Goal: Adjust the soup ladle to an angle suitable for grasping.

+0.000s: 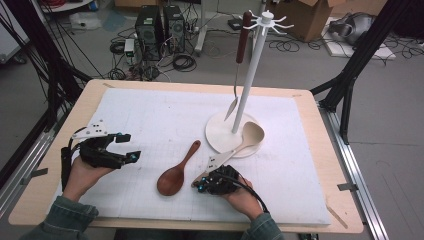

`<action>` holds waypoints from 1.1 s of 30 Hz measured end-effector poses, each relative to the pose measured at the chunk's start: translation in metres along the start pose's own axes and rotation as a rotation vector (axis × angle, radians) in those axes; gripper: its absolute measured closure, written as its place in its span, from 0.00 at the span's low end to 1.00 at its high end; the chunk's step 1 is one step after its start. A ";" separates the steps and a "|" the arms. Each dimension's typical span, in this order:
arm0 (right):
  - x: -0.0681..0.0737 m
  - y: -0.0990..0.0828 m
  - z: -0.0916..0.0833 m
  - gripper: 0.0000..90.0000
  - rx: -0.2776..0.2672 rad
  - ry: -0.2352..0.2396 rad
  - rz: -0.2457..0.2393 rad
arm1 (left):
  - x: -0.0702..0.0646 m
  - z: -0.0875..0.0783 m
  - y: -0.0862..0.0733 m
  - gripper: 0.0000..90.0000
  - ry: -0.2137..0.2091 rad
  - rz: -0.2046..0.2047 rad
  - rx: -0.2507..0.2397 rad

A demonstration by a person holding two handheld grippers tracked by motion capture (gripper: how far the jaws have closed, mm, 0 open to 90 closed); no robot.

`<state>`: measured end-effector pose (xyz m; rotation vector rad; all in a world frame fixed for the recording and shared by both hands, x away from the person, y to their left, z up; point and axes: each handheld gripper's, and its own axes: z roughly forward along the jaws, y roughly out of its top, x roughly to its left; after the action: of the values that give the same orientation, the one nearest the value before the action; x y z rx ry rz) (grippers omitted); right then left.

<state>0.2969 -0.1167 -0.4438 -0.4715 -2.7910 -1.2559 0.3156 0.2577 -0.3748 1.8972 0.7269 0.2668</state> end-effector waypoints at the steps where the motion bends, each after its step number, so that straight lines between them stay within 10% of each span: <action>1: -0.001 0.001 0.001 1.00 -0.002 -0.002 -0.002 | 0.000 0.000 0.000 0.22 -0.001 0.000 0.001; 33: -0.011 0.011 0.010 1.00 -0.021 -0.026 0.027 | -0.004 0.005 0.000 0.22 -0.018 0.011 0.008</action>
<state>0.3113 -0.1047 -0.4441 -0.5289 -2.7850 -1.2848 0.3151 0.2513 -0.3768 1.9095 0.7065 0.2533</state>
